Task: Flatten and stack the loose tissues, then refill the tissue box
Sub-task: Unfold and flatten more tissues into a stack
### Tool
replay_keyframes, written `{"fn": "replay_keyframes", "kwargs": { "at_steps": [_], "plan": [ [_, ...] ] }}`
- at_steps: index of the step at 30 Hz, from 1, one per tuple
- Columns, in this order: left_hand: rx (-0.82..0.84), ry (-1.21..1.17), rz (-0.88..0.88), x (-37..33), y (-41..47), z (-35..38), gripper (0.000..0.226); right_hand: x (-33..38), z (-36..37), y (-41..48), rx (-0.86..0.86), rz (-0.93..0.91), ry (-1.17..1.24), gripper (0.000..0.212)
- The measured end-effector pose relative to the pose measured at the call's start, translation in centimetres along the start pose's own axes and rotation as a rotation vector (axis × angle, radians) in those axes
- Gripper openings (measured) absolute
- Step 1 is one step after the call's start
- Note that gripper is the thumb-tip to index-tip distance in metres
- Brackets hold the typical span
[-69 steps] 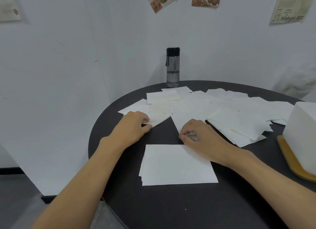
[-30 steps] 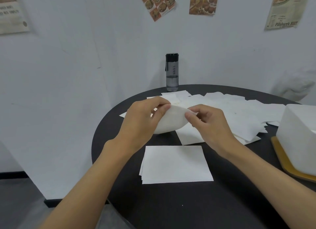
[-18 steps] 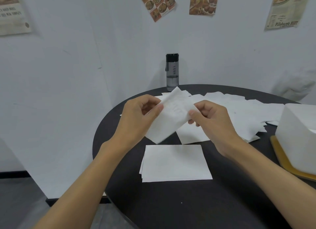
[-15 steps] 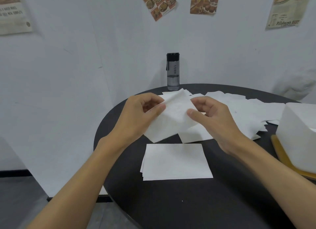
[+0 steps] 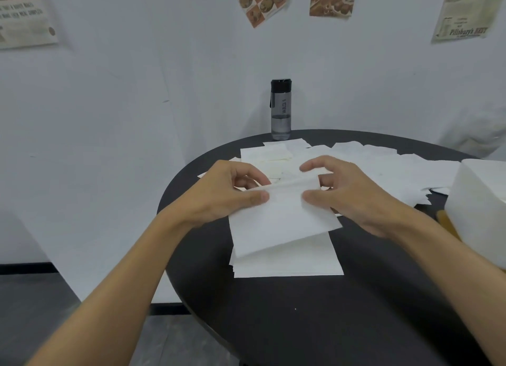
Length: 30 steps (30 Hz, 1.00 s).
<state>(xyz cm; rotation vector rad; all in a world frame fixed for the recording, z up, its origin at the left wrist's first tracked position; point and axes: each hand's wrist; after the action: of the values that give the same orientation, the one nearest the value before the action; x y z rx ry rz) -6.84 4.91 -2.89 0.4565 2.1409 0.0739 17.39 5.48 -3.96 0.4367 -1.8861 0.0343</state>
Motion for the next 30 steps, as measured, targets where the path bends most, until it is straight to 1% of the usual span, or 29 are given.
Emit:
{"fn": "replay_keyframes", "kwargs": {
  "at_steps": [2, 4, 7, 10, 13, 16, 19, 21, 23, 24, 26, 27, 29, 30],
  "plan": [
    [0.074, -0.030, -0.047, 0.1, -0.1, 0.1, 0.012, 0.0, -0.4, -0.2, 0.126, 0.051, -0.081, 0.029],
    [0.128, 0.007, -0.065, 0.7, -0.2, 0.5, 0.014, -0.3, -0.7, -0.3, 0.254, 0.082, -0.220, 0.027],
    [0.150, 0.062, -0.043, 1.8, -0.4, 1.5, 0.013, -0.7, -1.0, -0.4, 0.361, 0.098, -0.408, 0.028],
    [0.154, 0.074, -0.020, 2.4, -0.5, 2.1, 0.012, -1.3, -1.3, -0.1, 0.385, 0.088, -0.513, 0.028],
    [0.177, 0.131, -0.012, 2.7, -0.6, 2.5, 0.015, -1.9, -1.3, 0.3, 0.344, 0.062, -0.630, 0.038],
    [0.181, 0.235, -0.005, 3.2, -0.7, 2.7, 0.019, -1.9, -1.0, 0.1, 0.356, 0.058, -0.658, 0.044],
    [0.175, 0.250, -0.022, 3.8, -0.8, 2.6, 0.020, -1.9, -0.7, -0.1, 0.416, 0.074, -0.695, 0.041],
    [0.144, 0.253, -0.027, 4.1, -0.6, 2.5, 0.016, -1.8, -0.7, -0.2, 0.426, 0.084, -0.682, 0.040],
    [0.056, 0.233, -0.022, 4.3, -0.1, 2.5, 0.008, -2.1, -0.4, -0.2, 0.382, 0.065, -0.659, 0.035],
    [-0.001, 0.232, -0.021, 4.6, 0.4, 2.6, 0.004, -2.4, 0.0, -0.1, 0.321, 0.035, -0.628, 0.028],
    [-0.120, 0.278, -0.022, 5.5, 1.6, 2.5, 0.005, -3.1, 1.1, 0.1, 0.152, -0.050, -0.546, 0.013],
    [-0.177, 0.304, -0.026, 6.2, 2.3, 2.4, 0.005, -3.5, 1.7, 0.3, 0.082, -0.088, -0.517, 0.009],
    [-0.276, 0.344, -0.051, 7.6, 3.9, 1.9, 0.004, -4.0, 2.4, 0.4, 0.002, -0.132, -0.474, 0.006],
    [-0.309, 0.368, -0.073, 8.3, 4.5, 1.7, 0.007, -4.1, 2.7, 0.4, -0.018, -0.142, -0.460, 0.007]
  ]
}}
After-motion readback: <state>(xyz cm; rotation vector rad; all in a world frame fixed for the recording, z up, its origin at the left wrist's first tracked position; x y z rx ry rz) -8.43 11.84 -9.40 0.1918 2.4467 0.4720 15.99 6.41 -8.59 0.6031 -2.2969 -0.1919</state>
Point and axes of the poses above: each hand's wrist, its own y-axis towards the middle knuckle, its own z-axis out of the palm, x = y × z, and after that the axes turned 2 degrees about -z, right-handed
